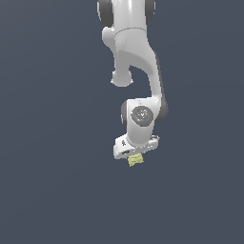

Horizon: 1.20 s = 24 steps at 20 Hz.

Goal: Pick up the object and move it to a goal position.

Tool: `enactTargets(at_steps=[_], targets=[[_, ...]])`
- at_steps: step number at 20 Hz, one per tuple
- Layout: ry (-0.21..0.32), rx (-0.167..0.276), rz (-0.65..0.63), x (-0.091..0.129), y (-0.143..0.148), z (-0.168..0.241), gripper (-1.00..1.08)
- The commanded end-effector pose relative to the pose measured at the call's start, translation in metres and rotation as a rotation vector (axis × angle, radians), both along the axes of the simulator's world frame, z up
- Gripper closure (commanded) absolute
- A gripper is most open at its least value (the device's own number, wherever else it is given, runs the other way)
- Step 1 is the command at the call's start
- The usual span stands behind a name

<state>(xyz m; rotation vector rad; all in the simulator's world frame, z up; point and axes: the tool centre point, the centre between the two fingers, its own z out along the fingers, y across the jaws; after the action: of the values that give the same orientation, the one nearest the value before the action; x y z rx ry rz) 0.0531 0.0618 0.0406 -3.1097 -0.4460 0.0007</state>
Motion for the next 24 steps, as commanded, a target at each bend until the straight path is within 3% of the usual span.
enactTargets(at_steps=[1,12,24], targets=[[0.0,0.0,0.0,0.0,0.0,0.0,1.08],[0.0,0.0,0.0,-0.006,-0.027,0.031,1.08],[0.0,0.001,0.0,-0.026,-0.116,0.134,1.08]])
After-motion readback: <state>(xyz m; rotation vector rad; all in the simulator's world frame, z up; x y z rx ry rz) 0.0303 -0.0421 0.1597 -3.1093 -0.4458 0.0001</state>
